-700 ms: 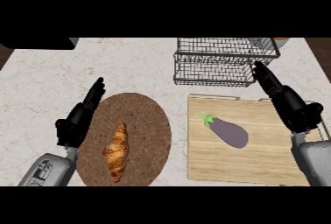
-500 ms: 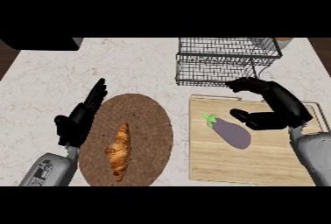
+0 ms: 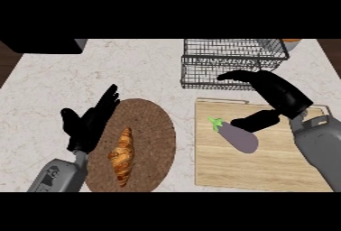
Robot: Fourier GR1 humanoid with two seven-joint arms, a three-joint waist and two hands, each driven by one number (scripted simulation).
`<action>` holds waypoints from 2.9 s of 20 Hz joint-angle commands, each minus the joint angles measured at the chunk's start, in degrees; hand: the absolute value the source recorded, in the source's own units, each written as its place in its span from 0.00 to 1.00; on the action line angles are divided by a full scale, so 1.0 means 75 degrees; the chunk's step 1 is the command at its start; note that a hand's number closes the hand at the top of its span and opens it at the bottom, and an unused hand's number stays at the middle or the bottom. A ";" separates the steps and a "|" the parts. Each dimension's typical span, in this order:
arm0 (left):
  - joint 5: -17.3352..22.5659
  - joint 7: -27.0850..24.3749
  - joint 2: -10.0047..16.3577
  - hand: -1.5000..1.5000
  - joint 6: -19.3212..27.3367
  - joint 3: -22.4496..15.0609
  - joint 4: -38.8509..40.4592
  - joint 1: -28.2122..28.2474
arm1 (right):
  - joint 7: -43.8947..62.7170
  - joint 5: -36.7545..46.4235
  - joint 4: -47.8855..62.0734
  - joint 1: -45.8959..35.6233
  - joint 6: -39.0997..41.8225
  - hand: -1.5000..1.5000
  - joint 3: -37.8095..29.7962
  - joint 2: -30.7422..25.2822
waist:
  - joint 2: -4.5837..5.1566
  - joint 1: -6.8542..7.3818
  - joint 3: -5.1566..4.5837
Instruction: Pick the eggplant from the tray and place it in the tiered basket
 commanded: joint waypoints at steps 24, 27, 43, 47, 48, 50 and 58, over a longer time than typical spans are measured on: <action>0.0103 0.0642 -0.0026 0.50 -0.0160 0.0158 -0.0534 0.0374 | 0.7893 0.3168 -0.1682 -0.1367 0.4392 0.00 0.4763 0.3008 | -0.0051 -0.0113 0.0008; 0.0175 0.0565 -0.0026 0.50 -0.0145 0.0432 -0.0349 0.0054 | 0.7769 0.3877 -0.1370 -0.1102 0.4274 0.00 0.5263 0.2677 | -0.0032 -0.0189 0.0009; -0.0184 0.0595 -0.0303 0.50 -0.0144 0.0329 -0.0418 0.0254 | 0.7158 0.5547 -0.1261 0.0047 0.5172 0.00 0.4595 0.2114 | -0.0011 -0.0143 0.0016; 0.0022 0.0835 -0.0169 0.50 -0.0438 0.0509 -0.0764 0.0256 | 0.6937 0.6211 -0.1651 0.0484 0.5193 0.00 0.4681 0.1846 | -0.0011 -0.0123 0.0018; -0.0199 0.0651 -0.0275 0.50 -0.0363 0.0520 -0.0387 0.0186 | 0.6558 0.6232 -0.1625 0.0143 0.5252 0.00 0.4258 0.1954 | 0.0004 -0.0117 0.0017; -0.0106 0.0971 -0.0111 0.50 -0.0464 0.0649 -0.0820 0.0180 | 0.6778 0.6735 -0.1802 0.0639 0.5219 0.00 0.4730 0.2102 | -0.0005 -0.0107 0.0019; -0.0553 0.0772 -0.0598 0.50 -0.0455 0.0552 -0.0619 0.0293 | 0.5254 0.7413 -0.1523 0.0329 0.4897 0.00 0.3700 0.1628 | 0.0009 -0.0094 0.0019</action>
